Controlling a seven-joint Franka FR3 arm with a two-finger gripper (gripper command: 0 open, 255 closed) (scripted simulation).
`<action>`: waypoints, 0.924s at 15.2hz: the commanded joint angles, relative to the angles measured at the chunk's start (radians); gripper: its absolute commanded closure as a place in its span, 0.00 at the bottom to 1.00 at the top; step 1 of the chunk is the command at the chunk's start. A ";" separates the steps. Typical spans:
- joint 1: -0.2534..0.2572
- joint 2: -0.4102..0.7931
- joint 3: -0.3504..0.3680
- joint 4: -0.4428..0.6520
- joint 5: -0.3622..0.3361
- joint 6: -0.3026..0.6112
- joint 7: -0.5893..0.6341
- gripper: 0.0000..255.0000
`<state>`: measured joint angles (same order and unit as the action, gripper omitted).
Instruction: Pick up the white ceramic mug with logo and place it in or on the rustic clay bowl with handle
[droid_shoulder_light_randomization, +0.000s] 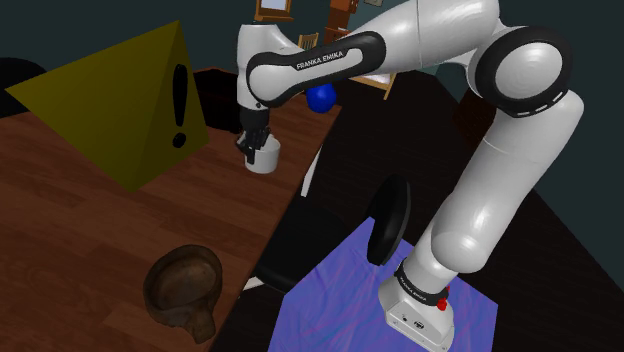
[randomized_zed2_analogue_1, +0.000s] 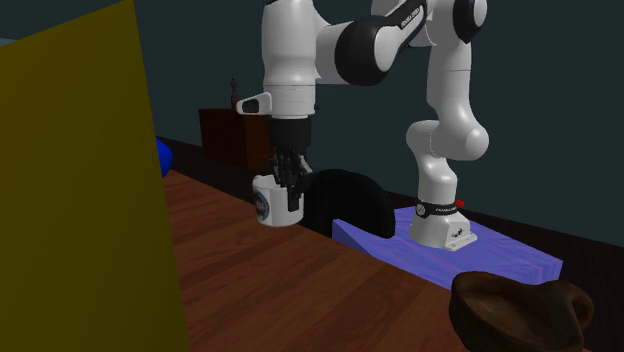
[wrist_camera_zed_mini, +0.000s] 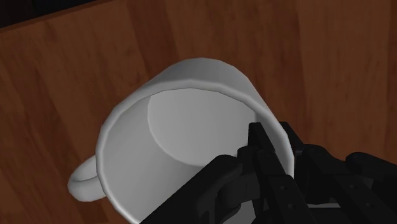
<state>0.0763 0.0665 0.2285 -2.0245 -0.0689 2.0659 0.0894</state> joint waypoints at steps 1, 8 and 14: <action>0.000 -0.010 0.000 0.016 0.003 -0.026 -0.003 1.00; -0.001 -0.037 0.000 0.079 0.013 -0.115 -0.012 1.00; -0.001 -0.052 0.000 0.142 0.018 -0.193 -0.018 1.00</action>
<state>0.0750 0.0156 0.2286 -1.8980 -0.0518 1.8901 0.0721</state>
